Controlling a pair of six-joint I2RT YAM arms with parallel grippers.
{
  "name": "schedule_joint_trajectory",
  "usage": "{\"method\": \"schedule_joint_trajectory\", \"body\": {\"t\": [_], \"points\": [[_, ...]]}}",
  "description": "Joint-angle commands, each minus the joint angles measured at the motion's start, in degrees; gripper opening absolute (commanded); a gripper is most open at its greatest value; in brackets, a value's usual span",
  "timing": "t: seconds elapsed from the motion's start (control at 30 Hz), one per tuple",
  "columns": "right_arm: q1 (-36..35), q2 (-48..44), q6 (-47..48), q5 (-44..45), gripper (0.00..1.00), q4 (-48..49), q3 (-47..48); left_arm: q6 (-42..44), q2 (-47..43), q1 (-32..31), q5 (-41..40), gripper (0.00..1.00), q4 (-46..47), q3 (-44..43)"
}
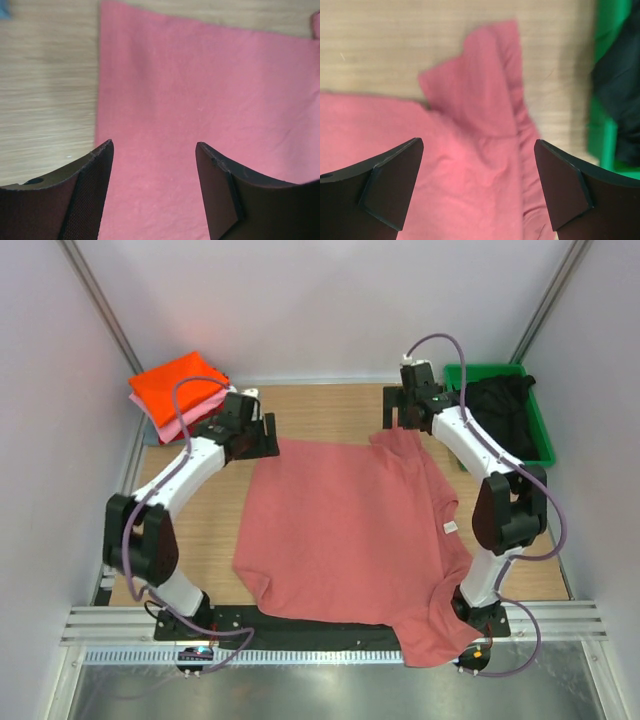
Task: Fold and stack the t-shirts
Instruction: Flatten the tshirt out
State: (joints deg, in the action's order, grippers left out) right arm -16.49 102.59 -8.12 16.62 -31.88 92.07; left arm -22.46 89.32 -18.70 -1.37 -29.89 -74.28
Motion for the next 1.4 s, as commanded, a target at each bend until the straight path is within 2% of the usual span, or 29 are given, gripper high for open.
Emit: {"method": "schedule_joint_trajectory", "body": {"t": [0.0,0.2,0.33,0.53,0.73,0.77,0.9,1.0,1.03,1.07,1.17,1.3,1.37], "points": [[0.41,1.91,-5.5,-8.17,1.0,-0.73,-4.18,-4.17,5.76,-2.13,3.56,0.67,6.86,-1.03],[1.2,12.18,-5.59,-11.52,0.99,-2.93,-1.29,-6.81,19.21,-2.48,1.81,0.65,7.22,-8.15],[2.16,20.43,-6.29,-12.75,0.99,-2.31,0.82,-7.16,27.9,-2.4,-4.86,0.65,3.97,-13.16],[3.57,29.06,-7.35,-15.56,0.99,-2.92,9.43,-6.9,34.25,-0.29,-9.35,0.62,-0.77,-20.28],[3.57,39.43,-7.61,-18.12,1.0,-7.66,25.94,-5.49,39.61,5.24,-11.64,0.61,-5.7,-27.92],[3.66,40.75,-7.87,-17.59,1.0,-8.89,31.27,-5.4,39.97,5.95,-11.21,0.61,-5.79,-28.63],[3.83,46.56,-9.37,-15.39,1.0,-12.85,42.3,-3.83,42.42,8.06,-13.21,0.61,-8.51,-34.78],[3.92,45.52,-9.37,-20.3,1.0,-12.34,43.03,-2.33,41.56,7.89,-14.02,0.59,-13.52,-39.44],[3.92,41.59,-9.37,-21.36,1.0,-9.37,41.1,-1.98,39.98,6.93,-14.36,0.59,-13.62,-39.1],[3.92,39.21,-9.54,-22.59,1.0,-7.34,35.6,-1.63,38.4,6.14,-15.06,0.62,-13.27,-37.44],[4.01,30.43,-9.9,-23.47,1.0,-1.18,27.14,-0.75,32.33,2.54,-17.52,0.66,-12.74,-33.93],[4.8,24.51,-9.81,-23.92,1.0,-0.2,23.51,-2.06,25.57,-1.16,-17.62,0.66,-10.38,-26.91],[5.59,23.19,-9.72,-23.74,1.0,-0.38,22.01,-3.46,23.11,-1.87,-15.09,0.67,-8.53,-23.73]]}}
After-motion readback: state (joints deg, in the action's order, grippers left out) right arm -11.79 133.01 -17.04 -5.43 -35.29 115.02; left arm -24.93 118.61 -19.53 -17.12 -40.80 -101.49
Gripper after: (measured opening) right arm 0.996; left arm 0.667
